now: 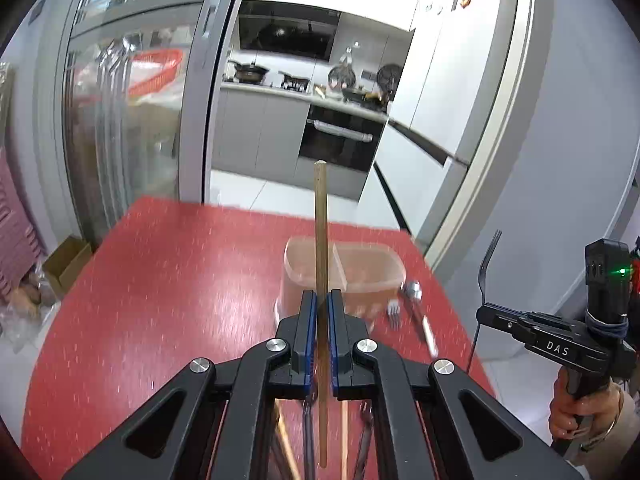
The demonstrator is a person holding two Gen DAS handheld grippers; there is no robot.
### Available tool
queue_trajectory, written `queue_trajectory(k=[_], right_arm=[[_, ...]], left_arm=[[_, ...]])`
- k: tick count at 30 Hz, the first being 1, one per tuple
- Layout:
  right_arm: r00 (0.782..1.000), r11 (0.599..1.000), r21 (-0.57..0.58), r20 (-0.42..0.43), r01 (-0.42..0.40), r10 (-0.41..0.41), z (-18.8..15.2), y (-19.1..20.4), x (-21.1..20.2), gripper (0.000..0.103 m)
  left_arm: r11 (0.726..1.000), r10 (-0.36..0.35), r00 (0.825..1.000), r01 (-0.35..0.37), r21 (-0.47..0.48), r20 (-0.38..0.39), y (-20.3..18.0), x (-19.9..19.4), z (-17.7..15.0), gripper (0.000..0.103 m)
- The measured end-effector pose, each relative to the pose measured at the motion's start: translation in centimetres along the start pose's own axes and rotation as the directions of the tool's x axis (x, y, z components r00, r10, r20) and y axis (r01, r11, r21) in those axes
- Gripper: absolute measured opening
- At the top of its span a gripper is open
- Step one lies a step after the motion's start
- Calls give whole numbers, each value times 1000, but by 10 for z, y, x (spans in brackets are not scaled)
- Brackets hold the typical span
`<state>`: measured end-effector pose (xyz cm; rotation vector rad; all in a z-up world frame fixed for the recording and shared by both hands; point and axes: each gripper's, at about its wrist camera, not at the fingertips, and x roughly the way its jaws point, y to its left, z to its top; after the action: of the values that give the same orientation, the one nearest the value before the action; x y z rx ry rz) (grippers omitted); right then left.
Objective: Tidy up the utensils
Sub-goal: 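Carry the fork and chopstick to the beige caddy and drop them in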
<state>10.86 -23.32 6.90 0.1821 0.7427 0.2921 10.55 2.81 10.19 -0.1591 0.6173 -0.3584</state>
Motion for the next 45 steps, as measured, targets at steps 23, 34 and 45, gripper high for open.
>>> queue_trajectory(k=[23, 34, 45], right_arm=[[983, 999, 4, 178, 44, -44, 121, -10, 119, 6], [991, 998, -33, 127, 50, -46, 79, -16, 155, 6], [996, 998, -7, 58, 63, -62, 57, -29, 160, 6]], left_arm=[[994, 99, 978, -104, 17, 185, -4, 133, 101, 30], [985, 156, 984, -161, 59, 91, 4, 166, 48, 31], [972, 220, 975, -220, 77, 13, 7, 176, 22, 31]])
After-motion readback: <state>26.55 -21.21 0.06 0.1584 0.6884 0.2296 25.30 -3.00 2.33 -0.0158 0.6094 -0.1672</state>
